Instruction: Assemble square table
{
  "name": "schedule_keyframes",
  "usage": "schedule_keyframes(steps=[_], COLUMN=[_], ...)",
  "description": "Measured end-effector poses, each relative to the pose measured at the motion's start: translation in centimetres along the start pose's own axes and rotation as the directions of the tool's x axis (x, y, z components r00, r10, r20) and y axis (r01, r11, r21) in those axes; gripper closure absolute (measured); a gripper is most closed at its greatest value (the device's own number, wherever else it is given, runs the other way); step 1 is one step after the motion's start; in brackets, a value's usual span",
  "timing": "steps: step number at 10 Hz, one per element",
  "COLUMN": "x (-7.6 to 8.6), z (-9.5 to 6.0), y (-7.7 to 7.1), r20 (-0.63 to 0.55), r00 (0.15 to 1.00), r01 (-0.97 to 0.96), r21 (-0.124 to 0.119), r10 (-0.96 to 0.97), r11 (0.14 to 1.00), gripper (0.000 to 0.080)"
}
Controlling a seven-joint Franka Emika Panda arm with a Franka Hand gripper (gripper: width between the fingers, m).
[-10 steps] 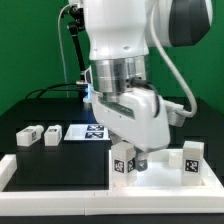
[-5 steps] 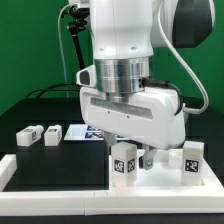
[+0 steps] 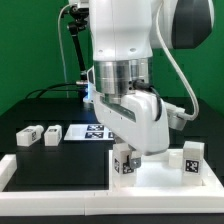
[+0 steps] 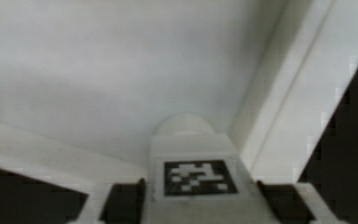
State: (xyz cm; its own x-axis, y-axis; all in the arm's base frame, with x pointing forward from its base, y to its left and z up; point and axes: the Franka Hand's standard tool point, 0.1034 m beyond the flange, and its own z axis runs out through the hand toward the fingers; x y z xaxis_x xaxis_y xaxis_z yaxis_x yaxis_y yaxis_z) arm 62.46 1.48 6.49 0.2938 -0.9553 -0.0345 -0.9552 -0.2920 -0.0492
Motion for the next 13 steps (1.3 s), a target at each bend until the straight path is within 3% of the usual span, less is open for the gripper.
schedule_keyframes(steps=[2, 5, 7, 10, 11, 12, 13], x=[0.0, 0.2, 0.3, 0.4, 0.4, 0.2, -0.2], z=[0.0, 0.0, 0.0, 0.0, 0.0, -0.2, -1.0], y=[-0.2, -0.3, -0.2, -0.1, -0.1, -0.1, 0.0], r20=[-0.002, -0.003, -0.007, -0.011, -0.011, -0.008, 0.002], r00=[0.979, 0.877, 0.818, 0.808, 0.808, 0.814, 0.827], r01=[-0.205, -0.481, -0.575, -0.589, -0.589, -0.581, -0.563], r21=[0.000, 0.005, 0.007, 0.006, 0.006, 0.008, 0.011], r10=[0.205, 0.481, 0.575, 0.589, 0.589, 0.581, 0.563], r11=[0.979, 0.877, 0.818, 0.808, 0.808, 0.814, 0.826], gripper=[0.0509, 0.0509, 0.0509, 0.0503, 0.0280, 0.0280, 0.0177])
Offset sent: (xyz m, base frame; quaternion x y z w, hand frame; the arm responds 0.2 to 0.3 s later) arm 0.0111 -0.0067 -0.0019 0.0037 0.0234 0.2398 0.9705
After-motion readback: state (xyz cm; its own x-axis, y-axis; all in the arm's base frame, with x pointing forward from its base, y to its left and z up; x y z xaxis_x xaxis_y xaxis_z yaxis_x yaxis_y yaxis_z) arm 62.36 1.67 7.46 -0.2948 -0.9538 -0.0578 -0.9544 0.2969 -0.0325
